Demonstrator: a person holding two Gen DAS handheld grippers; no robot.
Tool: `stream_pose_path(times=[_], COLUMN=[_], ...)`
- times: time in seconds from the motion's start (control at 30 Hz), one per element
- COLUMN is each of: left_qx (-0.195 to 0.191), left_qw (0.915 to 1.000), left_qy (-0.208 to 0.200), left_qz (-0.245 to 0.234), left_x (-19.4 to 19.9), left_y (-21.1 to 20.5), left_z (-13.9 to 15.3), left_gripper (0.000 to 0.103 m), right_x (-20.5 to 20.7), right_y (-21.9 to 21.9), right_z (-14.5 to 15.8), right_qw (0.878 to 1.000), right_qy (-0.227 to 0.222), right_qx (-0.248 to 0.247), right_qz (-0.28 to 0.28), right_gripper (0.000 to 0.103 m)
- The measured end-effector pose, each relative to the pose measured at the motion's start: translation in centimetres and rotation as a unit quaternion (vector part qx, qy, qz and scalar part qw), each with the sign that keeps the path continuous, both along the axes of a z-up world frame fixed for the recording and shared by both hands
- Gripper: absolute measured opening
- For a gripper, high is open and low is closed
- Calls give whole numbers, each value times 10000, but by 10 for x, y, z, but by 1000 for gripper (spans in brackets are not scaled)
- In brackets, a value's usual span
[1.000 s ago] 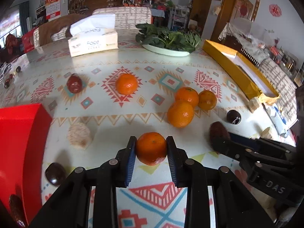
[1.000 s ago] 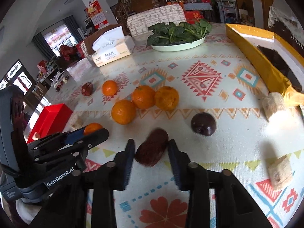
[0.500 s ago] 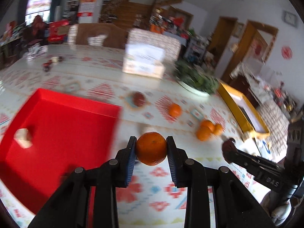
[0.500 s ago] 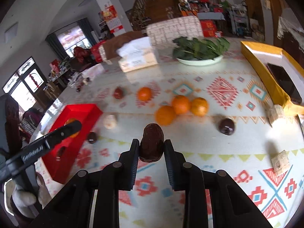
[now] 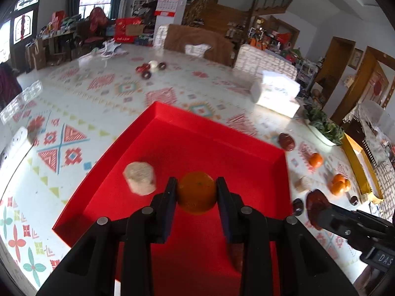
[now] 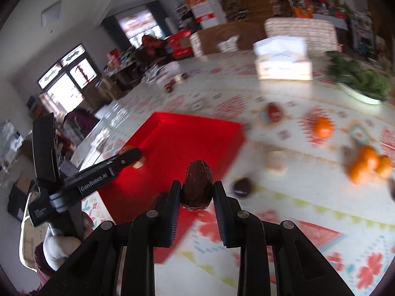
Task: Organize fruits
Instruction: 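Lower the orange and date into the red tray and open both tools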
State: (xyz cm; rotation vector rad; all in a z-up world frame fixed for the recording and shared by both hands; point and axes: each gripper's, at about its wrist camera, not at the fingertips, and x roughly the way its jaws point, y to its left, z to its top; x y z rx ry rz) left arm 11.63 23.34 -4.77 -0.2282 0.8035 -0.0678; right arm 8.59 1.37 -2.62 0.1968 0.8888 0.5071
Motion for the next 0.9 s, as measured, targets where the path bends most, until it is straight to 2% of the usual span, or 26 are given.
stream_pose_path(times=[0.1,0.33,0.4,0.47,0.7,0.77,0.9], left_qx=[-30,-93,-125,-133,-150,-170,-288], left_qw=[10000,9999,9999,9998,9993,9988,9974], left_qy=[72,38,-17,-64,-290,-429,-644], left_qz=[41,92,93,121,168,169,109], left_x=[-1,-5,-8,-10,-27,-37,-57], left_y=[8,14,14,14,6,0,-19], left_z=[-6,-7,-4,-1,18,27,42], left_gripper=[30,31,35,51,57,64,68], right_x=[11,29,28,27,21,14,-3], right_y=[25,53,55,55,41,32,7], right_z=[-10,-26,-25,-23,-15,-11,-3], right_qw=[9998,9991,9992,9993,9997,9998,9997], right_qy=[97,233,163,133,49,-7,-148], right_qx=[-107,-263,-297,-306,-232,-200,-151], right_qz=[137,245,192,177,62,23,-120], right_gripper=[29,30,30,30,34,34,38])
